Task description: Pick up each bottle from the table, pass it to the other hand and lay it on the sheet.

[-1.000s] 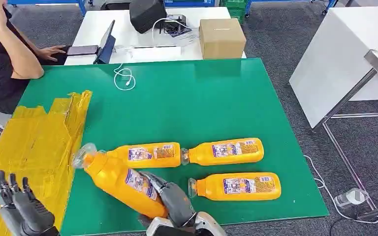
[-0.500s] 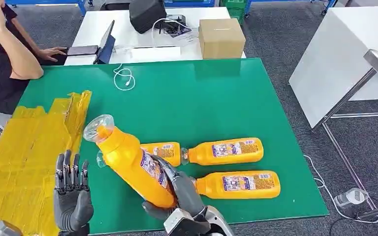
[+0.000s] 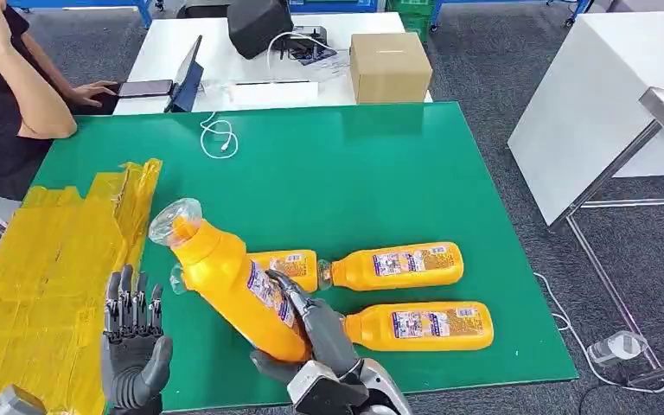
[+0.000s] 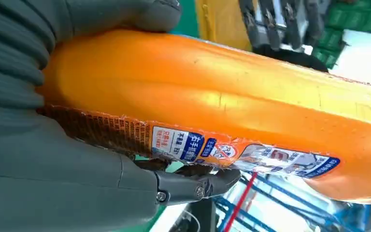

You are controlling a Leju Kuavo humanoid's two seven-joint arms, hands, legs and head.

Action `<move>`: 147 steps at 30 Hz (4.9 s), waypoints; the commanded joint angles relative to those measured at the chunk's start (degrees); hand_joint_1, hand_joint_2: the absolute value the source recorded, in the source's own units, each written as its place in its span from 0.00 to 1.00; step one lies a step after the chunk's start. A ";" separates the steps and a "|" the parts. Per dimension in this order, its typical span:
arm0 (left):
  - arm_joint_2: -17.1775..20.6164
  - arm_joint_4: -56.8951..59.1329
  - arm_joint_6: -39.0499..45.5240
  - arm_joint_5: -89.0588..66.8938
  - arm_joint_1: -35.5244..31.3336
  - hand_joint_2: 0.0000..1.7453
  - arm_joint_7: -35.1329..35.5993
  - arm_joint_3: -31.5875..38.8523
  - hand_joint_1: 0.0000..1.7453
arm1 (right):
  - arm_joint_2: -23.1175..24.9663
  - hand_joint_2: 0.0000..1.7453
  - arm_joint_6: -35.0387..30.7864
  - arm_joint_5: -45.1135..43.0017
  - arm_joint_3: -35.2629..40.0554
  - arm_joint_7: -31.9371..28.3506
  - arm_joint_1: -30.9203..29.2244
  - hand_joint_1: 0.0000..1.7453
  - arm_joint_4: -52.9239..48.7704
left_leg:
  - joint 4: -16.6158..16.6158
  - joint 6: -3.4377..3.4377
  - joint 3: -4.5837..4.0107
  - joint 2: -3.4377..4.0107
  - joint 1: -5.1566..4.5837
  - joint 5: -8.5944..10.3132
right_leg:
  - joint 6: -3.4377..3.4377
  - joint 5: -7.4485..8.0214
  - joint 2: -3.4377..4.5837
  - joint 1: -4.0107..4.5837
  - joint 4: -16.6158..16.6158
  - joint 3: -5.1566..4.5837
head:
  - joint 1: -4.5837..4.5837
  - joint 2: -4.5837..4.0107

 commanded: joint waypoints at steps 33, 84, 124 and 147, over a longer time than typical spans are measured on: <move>3.20 9.04 0.48 -16.39 -3.76 1.00 -0.05 -2.07 1.00 | 4.32 1.00 8.73 10.11 19.95 5.20 -19.23 1.00 28.52 | -0.05 -0.03 0.07 0.00 0.00 0.01 | -0.05 -0.02 0.00 0.02 -0.02 0.05 | 0.00 0.00; 16.13 -0.82 54.02 -88.46 -7.57 1.00 9.98 -5.18 1.00 | -3.33 1.00 7.04 14.21 1.78 15.85 -26.63 0.00 22.36 | -0.02 -0.06 0.16 -0.03 0.05 0.05 | -0.13 0.00 -0.04 0.06 -0.02 0.15 | 0.00 0.00; 36.73 23.96 22.90 -69.19 -12.55 0.00 -1.47 -7.54 0.00 | 11.35 1.00 17.64 13.81 16.10 15.96 -48.65 0.00 60.95 | -0.07 -0.09 0.33 0.26 0.04 0.16 | -0.07 0.05 0.29 0.08 0.24 0.17 | 0.00 0.00; 30.25 12.60 8.40 -40.33 -13.64 0.00 -8.11 -10.14 0.00 | 13.82 1.00 17.52 23.54 23.87 25.60 -44.78 0.00 69.17 | -0.09 -0.06 0.22 -0.24 0.03 0.25 | -0.07 0.00 -0.24 0.03 0.09 0.20 | 0.02 0.00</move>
